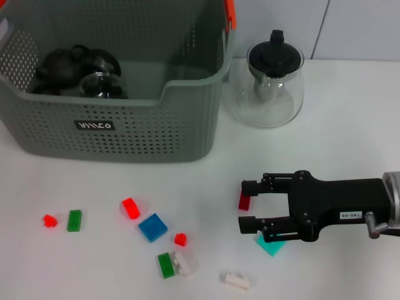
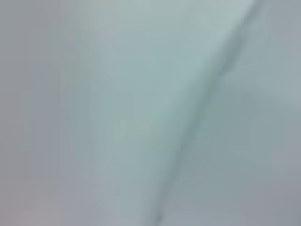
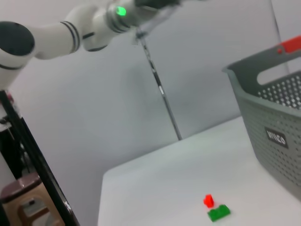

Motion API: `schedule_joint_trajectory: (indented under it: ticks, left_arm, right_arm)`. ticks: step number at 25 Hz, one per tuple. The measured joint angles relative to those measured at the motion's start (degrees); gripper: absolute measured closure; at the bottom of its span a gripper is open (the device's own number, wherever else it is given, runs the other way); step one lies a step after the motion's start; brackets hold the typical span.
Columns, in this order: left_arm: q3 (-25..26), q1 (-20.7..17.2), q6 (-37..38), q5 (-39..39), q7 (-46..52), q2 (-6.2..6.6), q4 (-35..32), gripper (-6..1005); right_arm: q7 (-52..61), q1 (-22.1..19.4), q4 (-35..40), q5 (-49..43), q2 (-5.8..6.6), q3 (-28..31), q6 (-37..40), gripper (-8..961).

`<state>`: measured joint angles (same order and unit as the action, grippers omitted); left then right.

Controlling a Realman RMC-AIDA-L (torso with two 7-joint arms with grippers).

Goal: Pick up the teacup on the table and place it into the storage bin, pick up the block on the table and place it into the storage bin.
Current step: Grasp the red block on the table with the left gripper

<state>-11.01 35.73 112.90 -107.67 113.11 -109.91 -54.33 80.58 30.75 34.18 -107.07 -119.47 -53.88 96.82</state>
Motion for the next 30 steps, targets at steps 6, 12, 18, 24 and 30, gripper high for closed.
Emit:
schedule_joint_trajectory:
  ticks: [6, 12, 18, 24, 30]
  left_arm:
    - [-6.43, -6.22, 5.22, 1.94, -4.76, -1.78, -0.78, 421]
    - [-14.74, -11.72, 5.08, -9.54, -16.92, -5.11, -4.47, 430]
    - [-16.01, -14.13, 4.12, -20.73, -26.75, -7.23, -4.27, 429]
    - [-16.1, -15.42, -0.44, -26.64, -29.55, -8.67, -4.09, 428]
    - [-16.04, -15.28, -1.15, -27.17, -29.77, -8.79, -3.17, 427]
  right_arm:
    - [-0.06, 1.14, -1.11, -3.93, -0.7, -0.47, -4.29, 162]
    - [-0.42, 1.58, -2.39, -4.68, -0.68, -2.96, -5.44, 162]
    - [-3.12, 1.33, -2.39, -4.77, -0.67, -4.58, -5.7, 162]
    - [-2.7, 1.92, -2.37, -8.14, -0.69, -4.71, -10.54, 162]
    - [-4.1, 2.06, -2.36, -5.37, -0.84, -4.34, -11.39, 162]
